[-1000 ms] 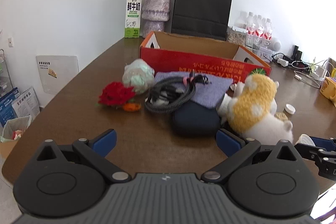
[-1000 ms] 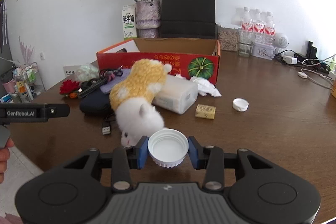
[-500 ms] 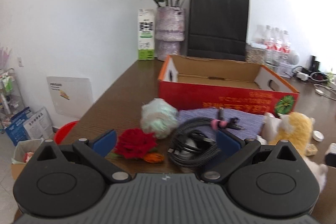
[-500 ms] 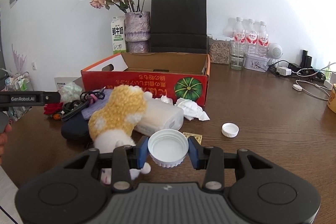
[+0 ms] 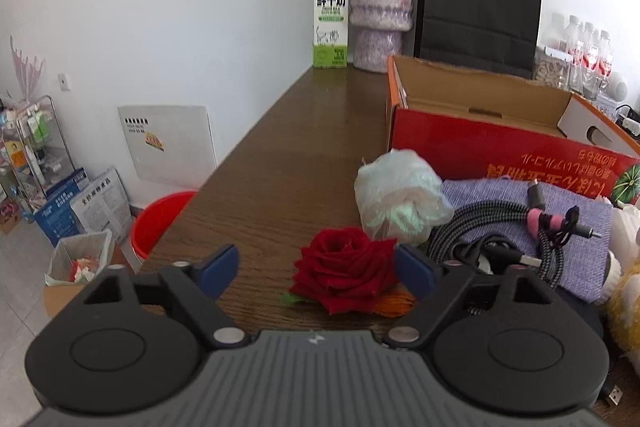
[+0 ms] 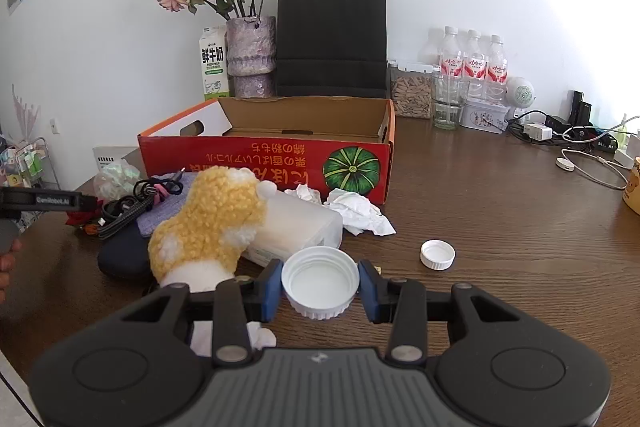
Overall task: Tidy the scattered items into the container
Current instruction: 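Lift the cap with the right gripper while the left gripper grasps the red rose, then carry the rose and cap over the box and open both grippers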
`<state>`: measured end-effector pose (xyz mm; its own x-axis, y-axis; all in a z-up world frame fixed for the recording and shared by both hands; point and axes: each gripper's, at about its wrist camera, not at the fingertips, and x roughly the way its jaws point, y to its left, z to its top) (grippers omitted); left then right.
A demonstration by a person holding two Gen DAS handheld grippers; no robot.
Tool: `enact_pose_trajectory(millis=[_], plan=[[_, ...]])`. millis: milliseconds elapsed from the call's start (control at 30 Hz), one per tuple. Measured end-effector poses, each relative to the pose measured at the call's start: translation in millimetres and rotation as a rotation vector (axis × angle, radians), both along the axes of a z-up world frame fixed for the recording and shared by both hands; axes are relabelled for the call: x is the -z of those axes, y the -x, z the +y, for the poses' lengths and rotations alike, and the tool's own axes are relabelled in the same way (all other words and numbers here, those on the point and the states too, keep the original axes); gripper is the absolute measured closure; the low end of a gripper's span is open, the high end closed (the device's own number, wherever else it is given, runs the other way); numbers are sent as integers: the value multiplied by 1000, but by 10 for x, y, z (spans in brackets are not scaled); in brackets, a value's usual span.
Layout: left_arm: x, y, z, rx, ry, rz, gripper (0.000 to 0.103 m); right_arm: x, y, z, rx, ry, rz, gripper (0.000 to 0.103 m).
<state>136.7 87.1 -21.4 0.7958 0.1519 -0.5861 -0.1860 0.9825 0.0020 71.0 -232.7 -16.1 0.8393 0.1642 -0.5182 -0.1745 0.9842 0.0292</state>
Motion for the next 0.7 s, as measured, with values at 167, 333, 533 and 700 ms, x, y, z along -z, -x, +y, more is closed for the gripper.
enact_pose_trajectory(millis=[167,333,533,700], plan=[[41,22,82,27,70,-6,62,-11,-9,-9,10,2,-2,64],[-13,115,94,17,66,-35,64,-25,2,-22,15,0,-10,64],[-179,239,85,15,43,-103,64,-49,8,-39,18,-2,-24,64],[-414,310,3,39,44,-184,64,-118,-14,-54,22,-1,-55,64]])
